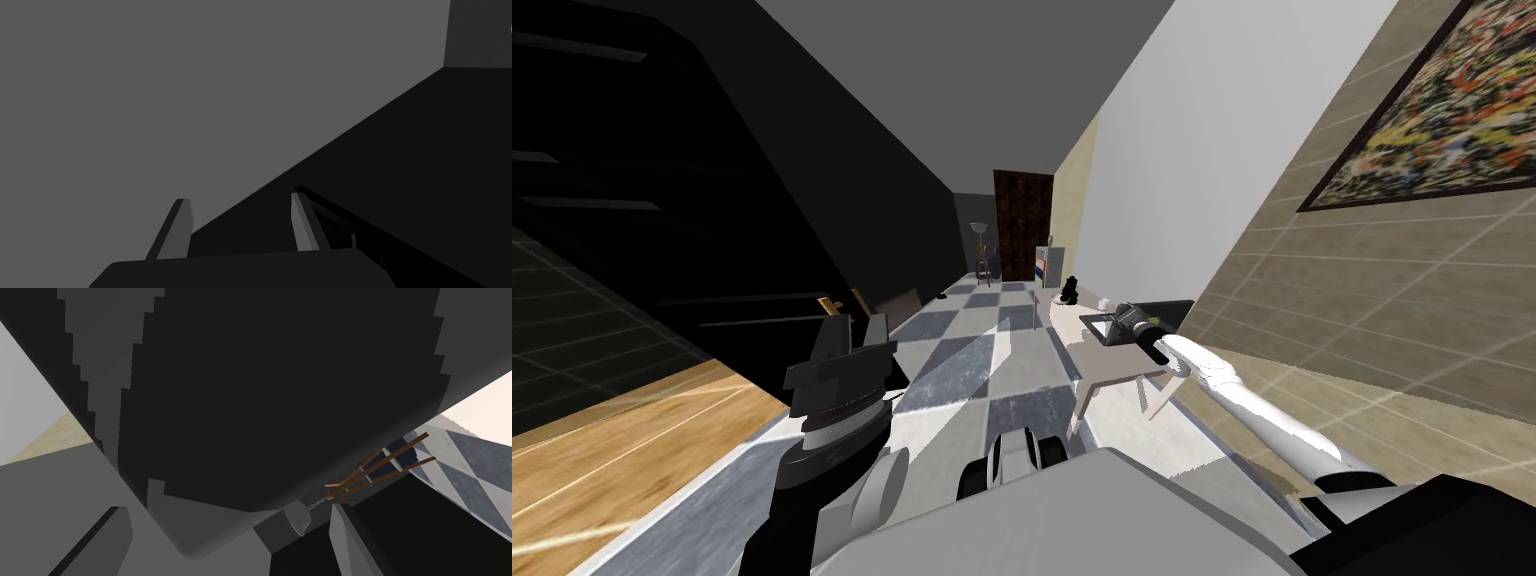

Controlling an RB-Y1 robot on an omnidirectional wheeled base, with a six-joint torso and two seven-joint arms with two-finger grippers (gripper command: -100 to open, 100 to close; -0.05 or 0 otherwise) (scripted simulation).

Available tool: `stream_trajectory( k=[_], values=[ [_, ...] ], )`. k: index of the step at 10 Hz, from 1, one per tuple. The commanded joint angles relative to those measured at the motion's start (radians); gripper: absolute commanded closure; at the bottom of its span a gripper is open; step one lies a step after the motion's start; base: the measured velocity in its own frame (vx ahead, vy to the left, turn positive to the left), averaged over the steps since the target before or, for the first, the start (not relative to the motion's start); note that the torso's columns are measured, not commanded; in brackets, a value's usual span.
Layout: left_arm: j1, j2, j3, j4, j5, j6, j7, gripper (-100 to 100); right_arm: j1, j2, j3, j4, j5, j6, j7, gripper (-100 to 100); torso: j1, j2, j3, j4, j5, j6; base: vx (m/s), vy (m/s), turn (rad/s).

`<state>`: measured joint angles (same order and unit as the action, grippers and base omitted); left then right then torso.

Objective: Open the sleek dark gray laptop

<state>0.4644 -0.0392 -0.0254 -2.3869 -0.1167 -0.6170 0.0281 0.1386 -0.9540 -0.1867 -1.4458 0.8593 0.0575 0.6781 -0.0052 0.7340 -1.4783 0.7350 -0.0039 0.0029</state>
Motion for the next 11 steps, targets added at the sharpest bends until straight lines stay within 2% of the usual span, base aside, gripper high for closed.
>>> stream_trajectory(
  k=[1, 3, 4, 5, 7, 11],
  values=[
    [0.000, 0.000, 0.000, 0.000, 0.000, 0.000, 0.000, 0, -0.008, -0.015, 0.002, 0.046, -0.006, 0.045, -0.011, -100, -0.002, 0.001, 0.001, 0.000, 0.000, -0.002, -0.120, -0.028, 0.255],
    [0.000, 0.000, 0.000, 0.000, 0.000, 0.000, 0.000, 0, -0.021, -0.030, 0.007, 0.081, -0.012, 0.082, -0.020, -100, 0.000, 0.001, 0.001, 0.000, 0.000, -0.005, -0.139, -0.020, 0.309],
    [0.000, 0.000, 0.000, 0.000, 0.000, 0.000, 0.000, 0, -0.019, -0.017, -0.009, 0.074, 0.000, 0.059, -0.013, -100, 0.003, 0.002, 0.001, 0.000, 0.000, -0.004, -0.067, -0.008, 0.054],
    [0.000, 0.000, 0.000, 0.000, 0.000, 0.000, 0.000, 0, -0.015, -0.022, 0.005, 0.063, -0.009, 0.064, -0.016, 100, 0.004, -0.001, 0.000, 0.001, 0.002, -0.002, 0.038, -0.003, -0.185],
    [0.001, 0.000, 0.000, 0.000, 0.000, 0.000, 0.000, 0, -0.002, -0.007, -0.001, 0.029, -0.003, 0.026, -0.007, 100, 0.002, -0.003, -0.002, -0.001, 0.001, 0.002, 0.137, 0.023, -0.305],
    [0.001, 0.000, 0.000, 0.000, 0.000, 0.000, 0.000, 0, 0.023, 0.024, -0.012, -0.040, 0.009, -0.049, 0.011, 100, 0.003, 0.003, 0.002, 0.003, 0.003, -0.003, 0.130, 0.037, -0.275]
  ],
)
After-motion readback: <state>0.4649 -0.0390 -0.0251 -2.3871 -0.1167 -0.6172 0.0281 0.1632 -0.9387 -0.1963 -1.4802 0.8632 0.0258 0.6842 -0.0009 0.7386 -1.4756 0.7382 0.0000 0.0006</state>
